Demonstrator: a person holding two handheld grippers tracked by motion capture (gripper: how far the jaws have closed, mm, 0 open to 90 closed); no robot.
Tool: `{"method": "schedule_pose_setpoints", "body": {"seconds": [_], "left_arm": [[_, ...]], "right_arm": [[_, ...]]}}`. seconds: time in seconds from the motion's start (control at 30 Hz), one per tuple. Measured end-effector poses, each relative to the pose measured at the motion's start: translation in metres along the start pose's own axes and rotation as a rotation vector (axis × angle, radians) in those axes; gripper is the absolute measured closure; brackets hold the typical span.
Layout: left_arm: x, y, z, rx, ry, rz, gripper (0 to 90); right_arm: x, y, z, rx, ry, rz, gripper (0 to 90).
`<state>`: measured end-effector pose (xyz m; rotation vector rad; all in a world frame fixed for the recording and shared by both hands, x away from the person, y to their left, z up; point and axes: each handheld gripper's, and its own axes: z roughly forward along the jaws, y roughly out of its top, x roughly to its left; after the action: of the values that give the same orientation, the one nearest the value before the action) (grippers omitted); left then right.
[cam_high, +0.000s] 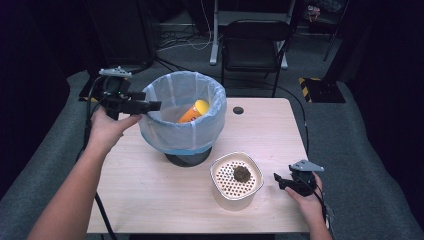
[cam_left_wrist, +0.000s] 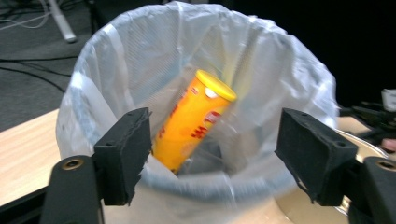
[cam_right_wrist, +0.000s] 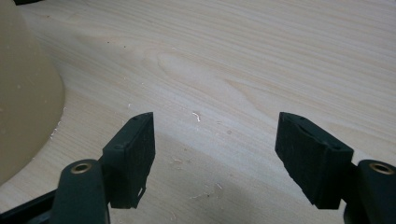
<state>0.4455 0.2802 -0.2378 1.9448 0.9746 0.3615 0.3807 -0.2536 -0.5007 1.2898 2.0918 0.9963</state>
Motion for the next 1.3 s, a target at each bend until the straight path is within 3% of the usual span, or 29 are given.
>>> {"method": "schedule_pose_setpoints", "body": {"seconds": [0.13,0.17,0.2,0.23,0.4,0.43,0.53,0.57,0.63,0.67,0.8,0.83,0.9,1.23,1.3], "left_arm": [[0.001,-0.019,-0.016,-0.01,-0.008,0.006,27.1],[0.002,-0.03,-0.023,-0.024,-0.022,-0.005,27.2],[0.002,-0.03,-0.023,-0.024,-0.022,-0.005,27.3],[0.003,-0.042,-0.027,-0.023,-0.028,-0.005,27.5],[0.009,-0.064,-0.032,-0.045,-0.022,-0.021,27.5],[0.012,-0.076,-0.03,-0.052,-0.018,-0.023,27.5],[0.016,-0.088,-0.026,-0.056,-0.02,-0.036,27.6],[0.019,-0.101,-0.022,-0.054,-0.019,-0.04,28.3],[0.02,-0.107,-0.02,-0.052,-0.011,-0.043,28.5],[0.022,-0.119,-0.017,-0.062,-0.003,-0.042,29.1],[0.023,-0.146,-0.009,-0.072,0.014,-0.041,29.2],[0.023,-0.146,-0.009,-0.072,0.014,-0.041,29.2],[0.025,-0.164,-0.001,-0.071,0.02,-0.044,29.0],[0.034,-0.211,0.018,-0.048,0.045,-0.054,25.1],[0.036,-0.219,0.023,-0.031,0.055,-0.059,23.4]], "right_arm": [[0.0,0.0,-0.001,-0.006,-0.004,-0.015,28.5],[0.001,0.0,-0.001,-0.006,-0.007,0.001,28.6],[0.001,0.0,-0.001,-0.006,-0.007,0.001,28.6],[0.0,0.0,-0.001,-0.005,-0.006,-0.015,28.6],[0.002,0.001,0.0,-0.005,-0.013,-0.005,28.6],[0.003,0.001,0.0,-0.006,-0.012,-0.007,28.5],[0.002,0.001,0.0,-0.004,-0.009,-0.015,28.6],[0.003,0.001,0.0,-0.006,-0.014,-0.006,28.6],[0.003,0.001,0.0,-0.003,-0.015,-0.007,28.5],[0.002,0.001,0.0,-0.002,-0.014,-0.008,28.6],[0.0,0.0,0.0,0.002,-0.007,-0.018,28.6],[0.0,0.0,0.0,0.002,-0.007,-0.018,28.6],[0.001,-0.001,0.001,0.006,-0.008,-0.012,28.6],[0.002,-0.001,0.003,0.009,-0.014,-0.001,28.5],[0.001,-0.002,0.003,0.012,-0.008,-0.021,28.5]]}}
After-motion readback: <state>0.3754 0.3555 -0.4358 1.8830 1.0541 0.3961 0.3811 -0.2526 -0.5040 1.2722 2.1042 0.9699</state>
